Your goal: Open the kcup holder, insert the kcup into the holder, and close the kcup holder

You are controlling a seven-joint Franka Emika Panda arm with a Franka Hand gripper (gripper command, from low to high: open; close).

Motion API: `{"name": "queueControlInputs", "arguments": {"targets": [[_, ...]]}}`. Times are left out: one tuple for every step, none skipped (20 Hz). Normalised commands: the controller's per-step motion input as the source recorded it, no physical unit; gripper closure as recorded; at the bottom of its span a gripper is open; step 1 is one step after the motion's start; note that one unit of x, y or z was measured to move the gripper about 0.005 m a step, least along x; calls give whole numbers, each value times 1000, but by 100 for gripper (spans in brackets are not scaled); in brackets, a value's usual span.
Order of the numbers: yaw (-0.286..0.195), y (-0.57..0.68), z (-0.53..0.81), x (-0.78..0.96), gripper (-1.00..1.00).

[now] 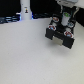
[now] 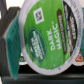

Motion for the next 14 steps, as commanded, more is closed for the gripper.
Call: {"name": "queueControlInputs", "arguments": {"targets": [[-20,-460,140,-129,100],[-18,-469,89,-117,100],[-10,-440,17,-103,100],[0,-409,0,-117,100],[0,-349,0,-140,100],[3,-54,0,0,100],[8,-49,-231,-86,100],[7,-57,-221,-77,100],[5,-94,-124,4,100],[-3,-66,-181,-21,100],[-3,-64,-172,15,100],[-1,-51,-198,2,100],[4,-50,-224,-16,100],[9,-53,-240,-27,100]]}}
